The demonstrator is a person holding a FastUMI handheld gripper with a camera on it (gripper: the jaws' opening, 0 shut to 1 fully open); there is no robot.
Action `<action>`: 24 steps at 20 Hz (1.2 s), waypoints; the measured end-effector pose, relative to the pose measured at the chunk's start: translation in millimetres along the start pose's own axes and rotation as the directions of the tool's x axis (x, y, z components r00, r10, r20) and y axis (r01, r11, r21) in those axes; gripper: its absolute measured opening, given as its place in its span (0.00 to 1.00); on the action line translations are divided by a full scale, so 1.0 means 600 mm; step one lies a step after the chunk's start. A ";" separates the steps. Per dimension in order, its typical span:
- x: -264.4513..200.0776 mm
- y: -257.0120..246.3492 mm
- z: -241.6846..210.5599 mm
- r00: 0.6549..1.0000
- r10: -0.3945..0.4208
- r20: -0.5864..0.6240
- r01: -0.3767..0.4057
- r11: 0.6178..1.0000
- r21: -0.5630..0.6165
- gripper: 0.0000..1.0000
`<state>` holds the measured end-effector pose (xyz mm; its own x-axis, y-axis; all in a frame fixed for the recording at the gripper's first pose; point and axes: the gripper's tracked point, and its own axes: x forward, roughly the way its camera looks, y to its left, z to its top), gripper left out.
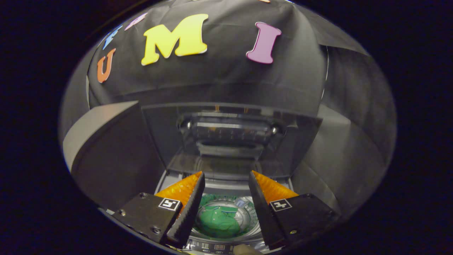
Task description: Put the clothes into the washing machine and then close the washing machine lid.
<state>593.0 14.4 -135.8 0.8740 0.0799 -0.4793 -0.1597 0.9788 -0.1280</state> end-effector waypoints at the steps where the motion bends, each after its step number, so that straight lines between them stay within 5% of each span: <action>1: -0.006 -0.002 0.024 1.000 0.002 0.020 -0.002 1.000 0.007 0.78; 13: 0.005 -0.009 0.219 0.984 0.011 0.179 -0.019 0.999 0.040 0.81; 24: 0.115 -0.011 0.220 0.995 -0.023 0.095 0.015 0.996 0.089 0.81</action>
<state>715.1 38.6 -53.5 0.9172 0.0749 -0.3913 -0.1057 0.9927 -0.0575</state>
